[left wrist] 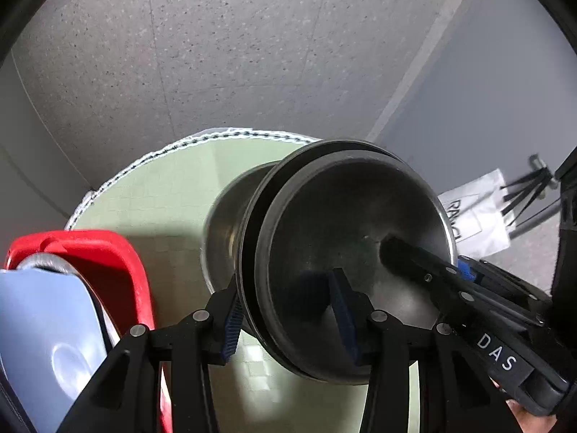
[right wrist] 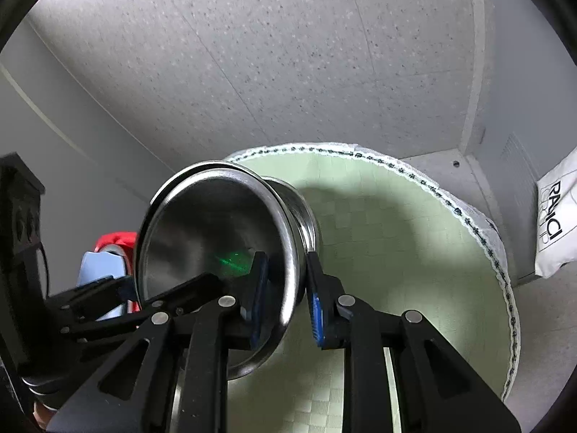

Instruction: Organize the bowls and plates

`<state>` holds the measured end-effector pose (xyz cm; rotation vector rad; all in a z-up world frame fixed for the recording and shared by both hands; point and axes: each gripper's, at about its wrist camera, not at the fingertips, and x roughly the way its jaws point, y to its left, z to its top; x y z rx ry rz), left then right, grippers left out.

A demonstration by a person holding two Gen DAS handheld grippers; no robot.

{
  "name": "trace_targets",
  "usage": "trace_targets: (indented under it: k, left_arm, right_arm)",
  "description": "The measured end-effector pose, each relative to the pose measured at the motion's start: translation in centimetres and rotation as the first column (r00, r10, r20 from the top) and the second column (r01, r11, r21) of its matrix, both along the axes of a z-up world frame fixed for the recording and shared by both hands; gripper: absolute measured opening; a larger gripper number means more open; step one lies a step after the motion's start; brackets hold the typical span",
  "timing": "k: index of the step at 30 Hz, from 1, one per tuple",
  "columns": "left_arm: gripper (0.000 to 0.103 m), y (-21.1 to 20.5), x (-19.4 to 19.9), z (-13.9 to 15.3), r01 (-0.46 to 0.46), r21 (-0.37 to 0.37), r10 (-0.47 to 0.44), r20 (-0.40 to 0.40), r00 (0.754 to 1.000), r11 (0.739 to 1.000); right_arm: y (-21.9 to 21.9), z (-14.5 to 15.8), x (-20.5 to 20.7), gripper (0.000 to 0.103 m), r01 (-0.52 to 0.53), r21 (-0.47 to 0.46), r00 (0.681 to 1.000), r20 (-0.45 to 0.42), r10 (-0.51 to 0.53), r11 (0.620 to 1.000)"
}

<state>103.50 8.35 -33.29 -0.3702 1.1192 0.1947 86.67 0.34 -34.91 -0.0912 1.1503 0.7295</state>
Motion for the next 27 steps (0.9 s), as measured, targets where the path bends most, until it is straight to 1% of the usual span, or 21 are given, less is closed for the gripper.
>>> trace_targets:
  k: [4,6,8,10,11,15,16,18,20,22,23,25,26,27]
  left_arm:
    - [0.040,0.2,1.5,-1.4,0.001,0.008,-0.001,-0.031,1.000,1.000]
    - [0.041,0.2,0.8,-2.6,0.000,0.014,0.001,-0.051,0.999,1.000]
    - [0.041,0.2,1.5,-3.4,-0.002,0.014,0.003,-0.071,0.997,1.000]
    - [0.042,-0.2,1.8,-3.3,-0.001,0.037,0.004,-0.066,0.998,0.999]
    - [0.045,-0.3,1.9,-3.3,0.004,0.042,-0.001,-0.068,0.998,0.999]
    - [0.047,-0.4,2.2,-2.6,0.015,0.060,-0.011,-0.070,0.997,0.998]
    - [0.049,-0.2,2.2,-2.8,0.024,0.056,-0.020,-0.070,0.997,0.998]
    - [0.054,-0.2,2.4,-2.2,0.031,0.066,-0.026,-0.067,0.997,0.997]
    - [0.068,-0.2,2.2,-1.3,0.034,0.088,-0.029,-0.054,0.998,0.996]
    - [0.070,-0.2,2.1,-0.2,0.046,0.095,-0.043,-0.027,0.999,0.994]
    - [0.072,-0.2,1.9,0.3,0.053,0.093,-0.051,-0.024,0.998,0.994]
    - [0.076,0.0,1.6,0.9,0.075,0.075,-0.074,-0.019,0.997,0.994]
    - [0.076,0.1,1.7,1.2,0.094,0.066,-0.093,-0.019,0.996,0.993]
    - [0.077,0.3,1.9,1.3,0.100,0.060,-0.099,-0.021,0.995,0.993]
  right_arm:
    - [0.7,-0.6,0.2,0.020,0.004,-0.043,0.999,0.032,-0.003,0.999]
    - [1.1,-0.9,0.3,0.020,0.007,-0.076,0.999,0.052,-0.003,0.997]
    - [1.4,-0.9,0.2,0.020,0.006,-0.090,0.997,0.073,0.001,0.996]
    - [1.7,-0.8,0.3,0.020,0.006,-0.099,0.996,0.084,0.002,0.995]
    - [1.8,-0.8,0.4,0.020,0.005,-0.095,0.996,0.085,0.003,0.995]
    - [1.4,-0.9,0.7,0.022,0.012,-0.081,0.997,0.075,-0.006,0.997]
    - [1.2,-1.0,0.8,0.023,0.019,-0.077,0.998,0.069,-0.014,0.997]
    - [0.6,-0.8,1.0,0.035,0.041,-0.067,0.998,0.059,-0.037,0.997]
    - [0.0,-0.4,1.0,0.040,0.059,-0.043,0.997,0.050,-0.057,0.997]
    - [-0.6,0.2,1.0,0.045,0.069,-0.016,0.996,0.048,-0.068,0.997]
    - [-0.6,0.5,0.9,0.049,0.074,-0.010,0.996,0.050,-0.073,0.997]
    - [-1.0,0.9,0.8,0.052,0.087,0.010,0.995,0.045,-0.088,0.996]
    - [-1.3,1.1,0.7,0.055,0.096,0.021,0.995,0.040,-0.097,0.995]
    - [-1.6,1.3,0.5,0.061,0.108,0.028,0.993,0.035,-0.109,0.994]
